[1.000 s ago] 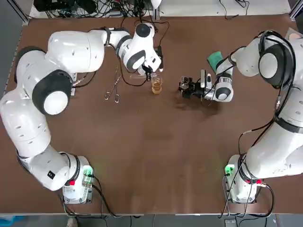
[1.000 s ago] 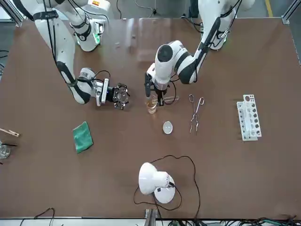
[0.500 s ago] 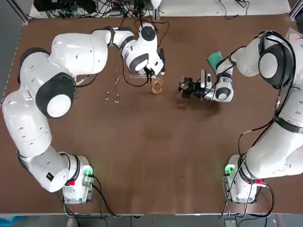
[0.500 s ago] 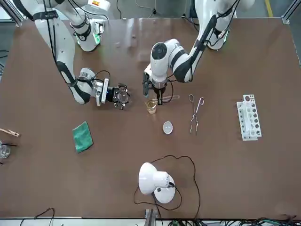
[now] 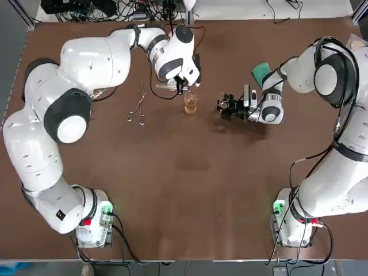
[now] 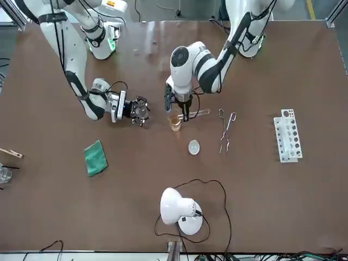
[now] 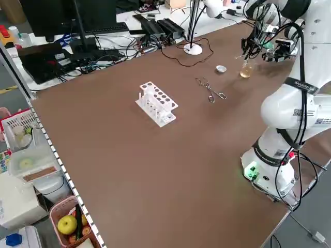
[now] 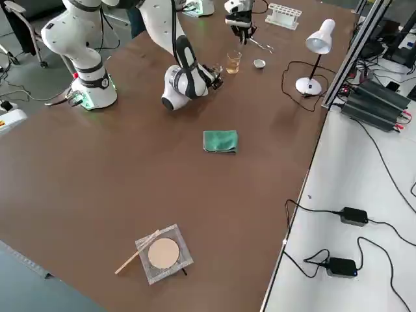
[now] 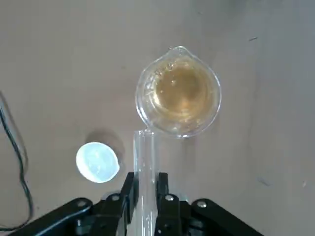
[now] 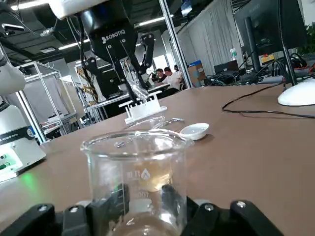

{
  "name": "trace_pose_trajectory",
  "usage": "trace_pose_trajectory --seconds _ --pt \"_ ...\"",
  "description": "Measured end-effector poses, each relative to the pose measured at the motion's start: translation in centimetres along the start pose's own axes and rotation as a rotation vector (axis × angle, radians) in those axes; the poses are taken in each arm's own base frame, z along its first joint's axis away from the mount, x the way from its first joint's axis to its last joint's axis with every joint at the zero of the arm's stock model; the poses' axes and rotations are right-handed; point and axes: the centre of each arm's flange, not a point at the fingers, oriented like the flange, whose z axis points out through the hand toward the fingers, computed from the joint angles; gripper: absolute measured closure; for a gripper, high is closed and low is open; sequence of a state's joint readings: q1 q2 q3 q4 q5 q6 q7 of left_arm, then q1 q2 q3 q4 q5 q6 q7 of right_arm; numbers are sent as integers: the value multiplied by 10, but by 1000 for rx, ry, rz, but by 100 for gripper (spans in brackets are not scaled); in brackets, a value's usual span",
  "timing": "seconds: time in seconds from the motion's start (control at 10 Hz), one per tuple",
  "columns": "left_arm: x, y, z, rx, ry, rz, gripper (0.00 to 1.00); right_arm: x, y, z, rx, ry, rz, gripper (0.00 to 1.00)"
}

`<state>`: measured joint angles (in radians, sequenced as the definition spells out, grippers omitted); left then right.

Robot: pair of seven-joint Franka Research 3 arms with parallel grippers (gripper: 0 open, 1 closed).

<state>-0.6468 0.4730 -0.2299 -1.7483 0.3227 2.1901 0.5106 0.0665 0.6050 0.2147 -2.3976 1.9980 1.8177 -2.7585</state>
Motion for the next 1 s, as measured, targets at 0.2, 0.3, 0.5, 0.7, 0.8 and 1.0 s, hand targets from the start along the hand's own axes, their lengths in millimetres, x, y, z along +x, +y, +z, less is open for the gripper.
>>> trace_pose_trajectory --seconds 0.2,0.3,0.5,0.7,0.8,1.0 --pt "4 5 0 11 -17 22 79 0 0 0 0 0 0 61" --pt "7 7 0 27 -35 43 79 0 0 0 0 0 0 61" --pt "13 8 -1 35 -62 60 79 0 0 0 0 0 0 61" --pt "22 11 0 53 -102 70 79 0 0 0 0 0 0 61" --pt "25 10 -1 71 -123 77 79 0 0 0 0 0 0 61" --pt "29 10 -2 79 -142 82 79 0 0 0 -1 0 0 61"
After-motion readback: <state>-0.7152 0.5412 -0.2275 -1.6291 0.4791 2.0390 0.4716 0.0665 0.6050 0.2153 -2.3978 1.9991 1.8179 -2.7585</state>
